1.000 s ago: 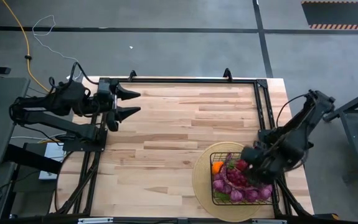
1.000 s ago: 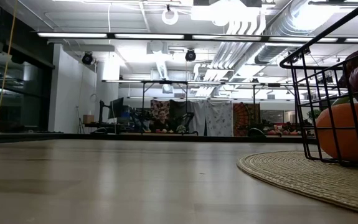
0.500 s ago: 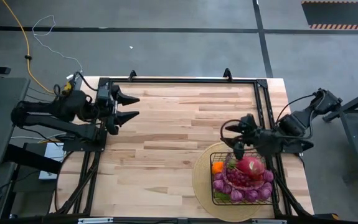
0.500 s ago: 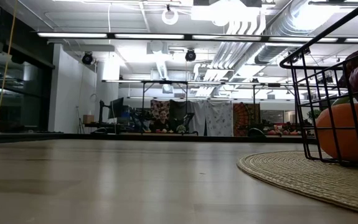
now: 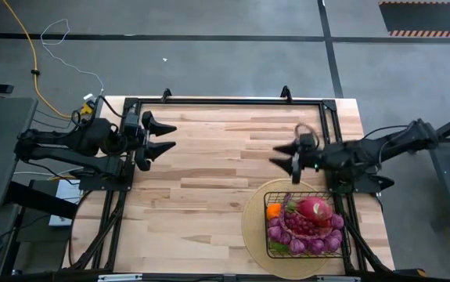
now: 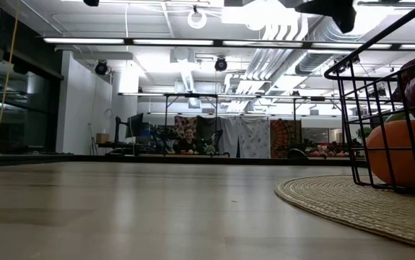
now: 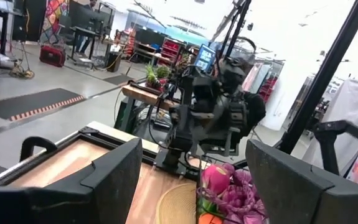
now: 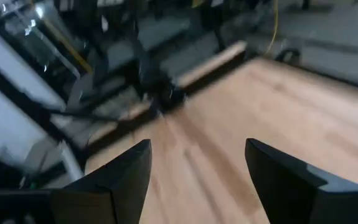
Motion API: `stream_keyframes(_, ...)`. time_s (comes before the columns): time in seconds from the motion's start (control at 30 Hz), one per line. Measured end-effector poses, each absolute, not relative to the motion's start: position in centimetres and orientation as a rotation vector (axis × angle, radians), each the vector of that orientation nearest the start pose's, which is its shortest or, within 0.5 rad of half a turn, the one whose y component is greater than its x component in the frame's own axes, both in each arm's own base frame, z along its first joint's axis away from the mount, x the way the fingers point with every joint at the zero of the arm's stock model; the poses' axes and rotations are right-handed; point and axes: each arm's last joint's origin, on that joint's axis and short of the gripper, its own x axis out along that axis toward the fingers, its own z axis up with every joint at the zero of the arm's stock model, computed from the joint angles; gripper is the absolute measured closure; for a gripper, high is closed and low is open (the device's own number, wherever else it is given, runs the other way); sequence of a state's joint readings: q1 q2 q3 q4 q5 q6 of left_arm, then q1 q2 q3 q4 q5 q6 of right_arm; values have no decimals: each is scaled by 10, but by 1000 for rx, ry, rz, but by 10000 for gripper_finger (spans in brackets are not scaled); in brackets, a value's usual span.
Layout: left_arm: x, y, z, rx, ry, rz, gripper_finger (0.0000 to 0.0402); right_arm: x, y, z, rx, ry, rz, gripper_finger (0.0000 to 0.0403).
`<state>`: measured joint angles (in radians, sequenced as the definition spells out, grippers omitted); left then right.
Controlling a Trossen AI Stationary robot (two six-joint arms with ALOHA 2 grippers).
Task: Build produce basket
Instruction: Return to Home Position
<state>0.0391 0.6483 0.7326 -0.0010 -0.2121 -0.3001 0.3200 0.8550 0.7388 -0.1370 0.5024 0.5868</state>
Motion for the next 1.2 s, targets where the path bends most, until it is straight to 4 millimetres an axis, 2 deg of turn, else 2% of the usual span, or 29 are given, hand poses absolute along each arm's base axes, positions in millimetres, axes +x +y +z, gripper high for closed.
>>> stream_keyframes(0.17, 143, 12, 352, -318, -126, 236, 124, 172, 22, 324, 414, 71, -293, 164)
stream_keyframes(0.33, 143, 12, 352, -291, -125, 237, 129, 160, 14, 334, 413, 17, -259, 177)
stream_keyframes(0.5, 142, 12, 346, -268, -137, 236, 182, 153, 13, 338, 421, -9, -249, 183)
stream_keyframes(0.63, 138, 12, 320, -280, -152, 238, 264, 152, 12, 338, 421, -10, -255, 183)
stream_keyframes(0.8, 125, 11, 278, -312, -147, 238, 384, 152, 12, 338, 421, -10, -258, 183)
stream_keyframes(0.97, 108, 15, 247, -317, -174, 256, 393, 152, 12, 337, 424, -5, -264, 183)
stream_keyframes(1.2, 92, 26, 223, -341, -237, 226, 401, 152, 12, 337, 452, -8, -265, 183)
